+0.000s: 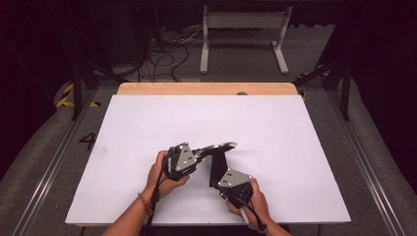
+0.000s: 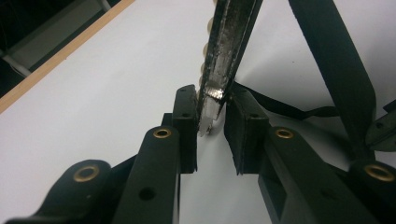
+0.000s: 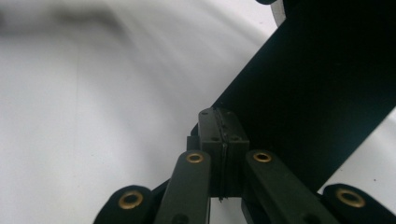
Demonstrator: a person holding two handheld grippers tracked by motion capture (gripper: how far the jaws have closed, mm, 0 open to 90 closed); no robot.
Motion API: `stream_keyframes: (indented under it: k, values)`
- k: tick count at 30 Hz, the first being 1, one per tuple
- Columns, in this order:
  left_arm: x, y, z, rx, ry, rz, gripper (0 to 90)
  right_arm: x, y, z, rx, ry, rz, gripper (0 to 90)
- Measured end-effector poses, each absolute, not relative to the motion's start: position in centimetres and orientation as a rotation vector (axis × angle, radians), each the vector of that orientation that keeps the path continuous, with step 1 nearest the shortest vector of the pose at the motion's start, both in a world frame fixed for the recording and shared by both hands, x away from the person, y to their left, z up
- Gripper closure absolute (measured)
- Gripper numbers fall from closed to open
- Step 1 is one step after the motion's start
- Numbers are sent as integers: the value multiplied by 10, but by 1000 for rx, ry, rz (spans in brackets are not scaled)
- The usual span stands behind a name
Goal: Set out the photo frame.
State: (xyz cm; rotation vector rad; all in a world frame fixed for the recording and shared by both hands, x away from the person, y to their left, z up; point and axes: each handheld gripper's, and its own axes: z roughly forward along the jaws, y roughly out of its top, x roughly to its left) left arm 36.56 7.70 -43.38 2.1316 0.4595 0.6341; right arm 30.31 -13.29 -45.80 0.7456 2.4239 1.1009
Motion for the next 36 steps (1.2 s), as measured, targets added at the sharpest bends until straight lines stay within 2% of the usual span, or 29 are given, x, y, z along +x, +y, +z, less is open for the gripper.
stream_keyframes:
  k: [3, 5, 17, 19, 27, 36]
  values:
    - [367, 77, -434, 2129, 460, 625, 725, 301, -130, -457, 723, 2407, 1133, 875]
    - [366, 76, -435, 2140, 454, 633, 752, 301, -126, -457, 691, 2407, 1170, 851]
    - [367, 75, -434, 2149, 446, 619, 766, 301, -109, -462, 673, 2365, 1167, 876]
    - [367, 75, -433, 2150, 447, 618, 766, 302, -109, -463, 692, 2362, 1166, 900]
    - [361, 70, -432, 2183, 434, 657, 786, 300, -113, -461, 754, 2344, 1097, 900]
    - [359, 69, -431, 2172, 411, 642, 792, 301, -124, -459, 800, 2347, 1098, 900]
